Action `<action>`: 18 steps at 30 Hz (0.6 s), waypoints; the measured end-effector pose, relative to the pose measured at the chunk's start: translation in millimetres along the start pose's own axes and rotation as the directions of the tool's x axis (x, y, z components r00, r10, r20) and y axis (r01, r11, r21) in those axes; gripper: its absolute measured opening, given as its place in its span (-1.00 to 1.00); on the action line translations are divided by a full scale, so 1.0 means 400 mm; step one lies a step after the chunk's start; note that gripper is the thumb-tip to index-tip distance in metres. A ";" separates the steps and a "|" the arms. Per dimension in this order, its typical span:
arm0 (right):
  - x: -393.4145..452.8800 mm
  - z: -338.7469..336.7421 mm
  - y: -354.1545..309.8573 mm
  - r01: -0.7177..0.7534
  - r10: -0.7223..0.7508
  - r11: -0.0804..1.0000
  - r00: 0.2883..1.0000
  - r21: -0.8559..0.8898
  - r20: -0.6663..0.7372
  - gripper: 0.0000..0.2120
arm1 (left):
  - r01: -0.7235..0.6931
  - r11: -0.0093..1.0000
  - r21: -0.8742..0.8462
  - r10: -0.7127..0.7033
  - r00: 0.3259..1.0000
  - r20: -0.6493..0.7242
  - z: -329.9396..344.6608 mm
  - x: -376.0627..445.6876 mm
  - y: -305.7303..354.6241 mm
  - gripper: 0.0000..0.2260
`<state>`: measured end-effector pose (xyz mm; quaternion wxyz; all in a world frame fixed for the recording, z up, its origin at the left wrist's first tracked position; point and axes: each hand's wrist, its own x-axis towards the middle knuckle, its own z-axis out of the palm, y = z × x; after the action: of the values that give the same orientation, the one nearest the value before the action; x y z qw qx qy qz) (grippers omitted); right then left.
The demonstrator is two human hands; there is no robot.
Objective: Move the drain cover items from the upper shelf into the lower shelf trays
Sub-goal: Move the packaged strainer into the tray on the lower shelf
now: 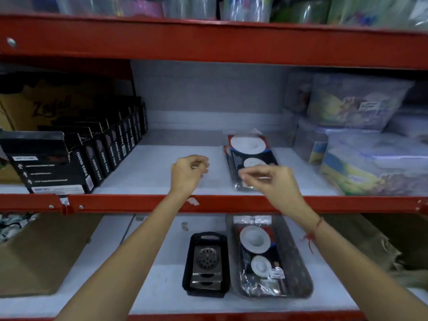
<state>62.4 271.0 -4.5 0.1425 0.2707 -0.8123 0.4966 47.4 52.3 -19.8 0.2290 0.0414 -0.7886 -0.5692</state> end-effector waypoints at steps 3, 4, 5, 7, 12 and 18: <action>0.126 -0.067 0.074 -0.133 0.139 0.990 0.973 0.042 -0.185 -0.86 | 0.278 0.939 -0.200 -0.266 0.960 0.085 0.057 0.063 0.032 -0.87; 0.164 -0.085 0.106 -0.202 0.211 0.977 0.949 0.060 -0.235 -0.84 | 0.326 0.920 -0.218 -0.312 0.945 0.097 0.071 0.081 0.037 -0.86; 0.201 -0.105 0.140 -0.278 0.291 0.957 0.918 0.085 -0.270 -0.81 | 0.361 0.901 -0.240 -0.346 0.933 0.101 0.089 0.100 0.043 -0.83; 0.259 -0.135 0.204 -0.458 0.467 0.883 0.840 0.100 -0.277 -0.76 | 0.421 0.868 -0.263 -0.407 0.907 0.109 0.115 0.128 0.051 -0.79; 0.303 -0.156 0.276 -0.689 0.710 0.695 0.703 0.205 -0.040 -0.92 | 0.519 0.825 -0.223 -0.474 0.851 0.226 0.179 0.149 0.072 -0.91; 0.294 -0.151 0.268 -0.676 0.705 0.586 0.697 0.447 0.131 -0.87 | 0.485 0.833 -0.267 -0.436 0.872 0.224 0.203 0.153 0.083 -0.68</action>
<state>-97.8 327.9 4.4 -0.1059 -0.0552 -0.7053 0.6988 -34.0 115.1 9.8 0.0267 0.1494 -0.6694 -0.7272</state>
